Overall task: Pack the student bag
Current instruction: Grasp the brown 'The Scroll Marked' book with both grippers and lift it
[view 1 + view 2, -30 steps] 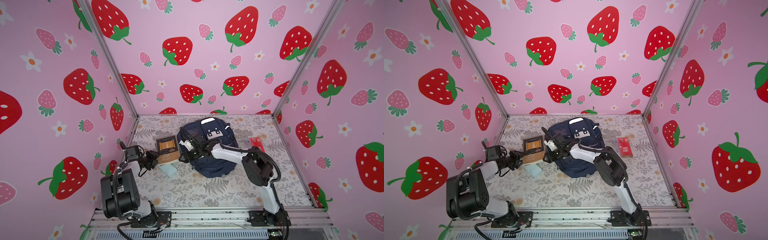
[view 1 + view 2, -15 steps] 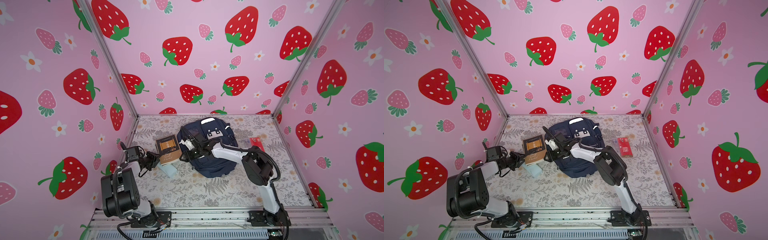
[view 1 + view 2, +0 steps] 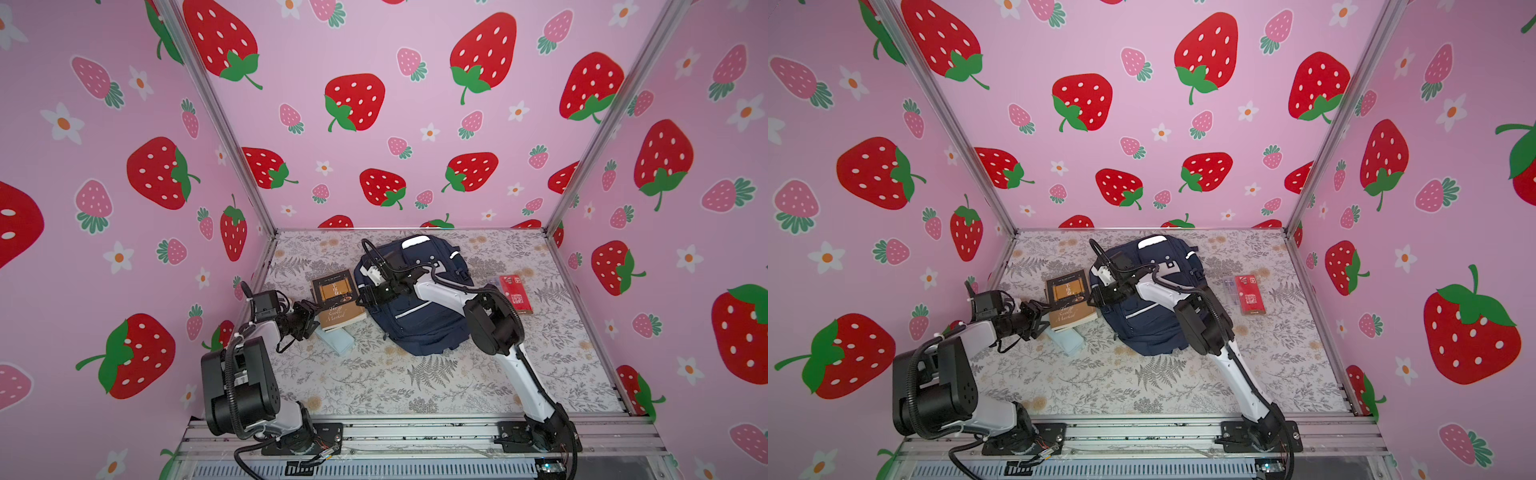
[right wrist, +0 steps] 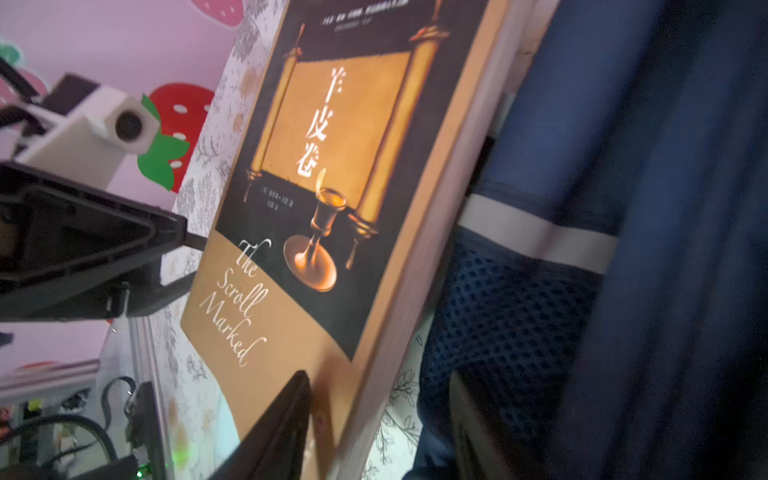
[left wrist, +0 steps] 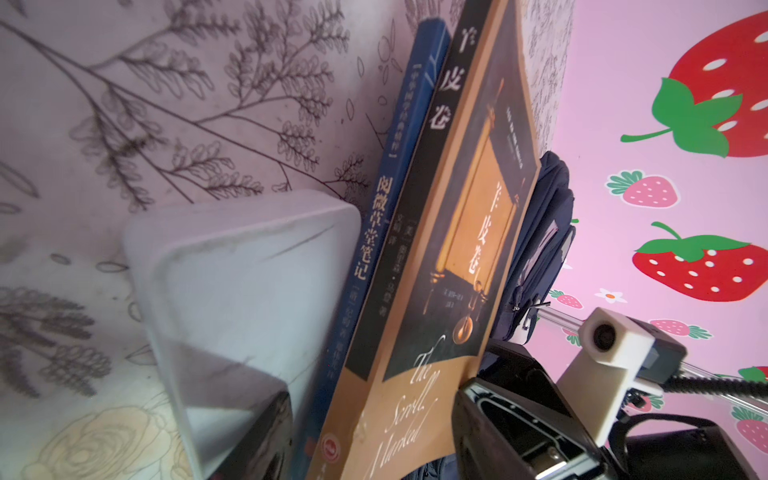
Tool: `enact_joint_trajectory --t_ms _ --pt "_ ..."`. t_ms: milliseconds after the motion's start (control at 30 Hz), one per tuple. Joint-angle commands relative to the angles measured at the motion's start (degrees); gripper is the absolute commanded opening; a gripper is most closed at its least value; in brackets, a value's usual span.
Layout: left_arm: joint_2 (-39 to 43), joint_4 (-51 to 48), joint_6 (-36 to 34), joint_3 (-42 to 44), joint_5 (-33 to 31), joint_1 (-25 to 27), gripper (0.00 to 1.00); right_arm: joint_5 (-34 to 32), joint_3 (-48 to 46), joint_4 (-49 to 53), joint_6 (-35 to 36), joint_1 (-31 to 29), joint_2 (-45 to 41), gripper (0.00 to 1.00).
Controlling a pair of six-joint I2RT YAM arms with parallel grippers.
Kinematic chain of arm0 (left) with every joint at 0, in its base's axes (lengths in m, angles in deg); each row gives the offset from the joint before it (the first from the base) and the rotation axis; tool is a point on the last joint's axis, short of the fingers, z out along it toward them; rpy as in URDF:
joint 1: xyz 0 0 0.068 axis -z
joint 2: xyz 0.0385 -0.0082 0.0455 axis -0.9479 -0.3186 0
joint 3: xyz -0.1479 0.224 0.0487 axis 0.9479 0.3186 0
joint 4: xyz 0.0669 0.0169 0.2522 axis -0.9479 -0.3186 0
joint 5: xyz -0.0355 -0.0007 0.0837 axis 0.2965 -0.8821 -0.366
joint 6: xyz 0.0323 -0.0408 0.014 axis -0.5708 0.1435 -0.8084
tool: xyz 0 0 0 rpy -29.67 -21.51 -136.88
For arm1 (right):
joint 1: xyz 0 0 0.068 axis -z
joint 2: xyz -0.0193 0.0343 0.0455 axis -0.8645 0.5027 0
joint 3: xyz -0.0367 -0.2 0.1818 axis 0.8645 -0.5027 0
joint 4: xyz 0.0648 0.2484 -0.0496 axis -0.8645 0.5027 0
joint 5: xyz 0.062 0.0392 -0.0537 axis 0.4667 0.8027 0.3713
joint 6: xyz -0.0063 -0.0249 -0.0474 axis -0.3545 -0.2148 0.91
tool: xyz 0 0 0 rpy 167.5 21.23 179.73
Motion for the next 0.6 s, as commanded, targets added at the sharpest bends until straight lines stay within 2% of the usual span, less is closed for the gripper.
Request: enact_joint_trajectory --t_ms 0,167,200,300,400,500,567 --pt "-1.5 -3.4 -1.3 -2.5 -0.5 -0.1 0.64 3.1 2.8 3.1 0.2 -1.6 1.8 0.46" --pt "-2.5 -3.2 -1.2 -3.2 -0.1 -0.1 0.63 4.3 4.1 3.2 0.3 -2.9 2.6 0.22" --pt "-2.6 -3.1 -1.2 -3.2 0.0 -0.1 0.63 4.5 4.3 3.0 0.3 -3.2 2.6 0.19" --pt "-2.6 -3.2 -1.4 -3.3 0.1 -0.1 0.62 5.0 5.1 3.0 0.2 -4.5 3.1 0.17" --pt "-1.4 -3.1 -1.6 -3.0 -0.2 -0.1 0.56 4.5 6.0 3.4 -0.3 -4.9 3.7 0.17" --pt "-0.4 -3.1 -1.7 -3.0 0.3 -0.1 0.43 3.7 6.0 3.4 -0.7 -4.8 3.9 0.17" --pt "0.4 -3.2 -1.6 -2.8 0.4 -0.1 0.29 3.3 6.0 3.4 -0.8 -4.8 3.8 0.17"
